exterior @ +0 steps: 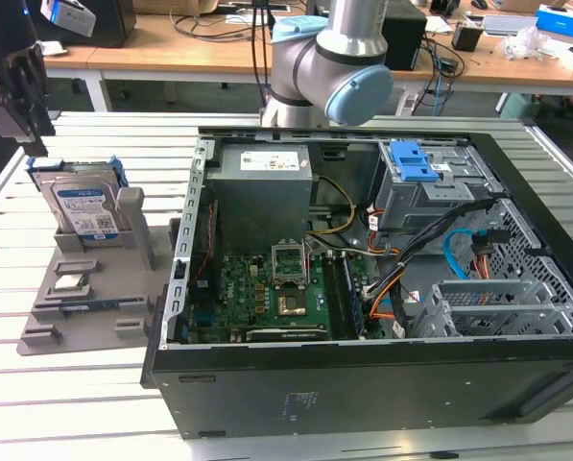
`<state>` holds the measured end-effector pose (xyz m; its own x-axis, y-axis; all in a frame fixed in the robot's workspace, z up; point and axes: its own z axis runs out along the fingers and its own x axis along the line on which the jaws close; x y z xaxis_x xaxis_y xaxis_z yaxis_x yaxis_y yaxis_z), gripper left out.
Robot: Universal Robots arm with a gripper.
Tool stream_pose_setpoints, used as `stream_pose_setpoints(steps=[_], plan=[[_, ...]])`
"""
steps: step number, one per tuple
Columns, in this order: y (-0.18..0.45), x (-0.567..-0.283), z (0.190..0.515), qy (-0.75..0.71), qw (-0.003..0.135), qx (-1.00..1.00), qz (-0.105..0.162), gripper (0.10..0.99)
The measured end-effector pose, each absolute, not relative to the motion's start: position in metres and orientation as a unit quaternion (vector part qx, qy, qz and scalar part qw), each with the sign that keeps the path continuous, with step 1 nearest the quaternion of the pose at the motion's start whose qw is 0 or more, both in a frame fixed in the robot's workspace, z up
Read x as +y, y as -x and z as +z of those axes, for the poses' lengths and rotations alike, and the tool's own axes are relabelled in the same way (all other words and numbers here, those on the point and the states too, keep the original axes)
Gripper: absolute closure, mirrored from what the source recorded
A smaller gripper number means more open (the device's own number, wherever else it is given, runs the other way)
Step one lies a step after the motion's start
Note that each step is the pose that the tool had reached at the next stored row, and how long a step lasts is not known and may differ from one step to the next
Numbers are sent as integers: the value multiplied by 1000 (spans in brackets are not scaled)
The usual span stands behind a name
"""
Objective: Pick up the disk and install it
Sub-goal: 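Pick up the disk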
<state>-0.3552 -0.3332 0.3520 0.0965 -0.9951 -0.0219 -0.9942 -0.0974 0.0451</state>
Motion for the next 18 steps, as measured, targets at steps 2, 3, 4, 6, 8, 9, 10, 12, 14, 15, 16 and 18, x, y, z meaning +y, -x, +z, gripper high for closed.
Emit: stream_pose_setpoints(steps=[2,3,4,6,8,9,10,12,14,15,16,18], plan=[[355,-337,346,-740,9,-672,-23,604],[355,-338,345,-740,9,-672,-23,604],[355,-340,342,-740,10,-672,-23,604],[355,-340,339,-740,10,-672,-23,604],[354,-340,334,-740,10,-672,-23,604],[353,-340,330,-740,10,-672,-22,604],[353,-340,329,-740,10,-672,-22,604],[352,-340,325,-740,11,-672,-22,604],[351,-341,323,-740,11,-672,-21,604],[351,-341,321,-740,12,-672,-21,604],[350,-341,319,-740,12,-672,-21,604],[348,-341,316,-740,13,-672,-20,604]])
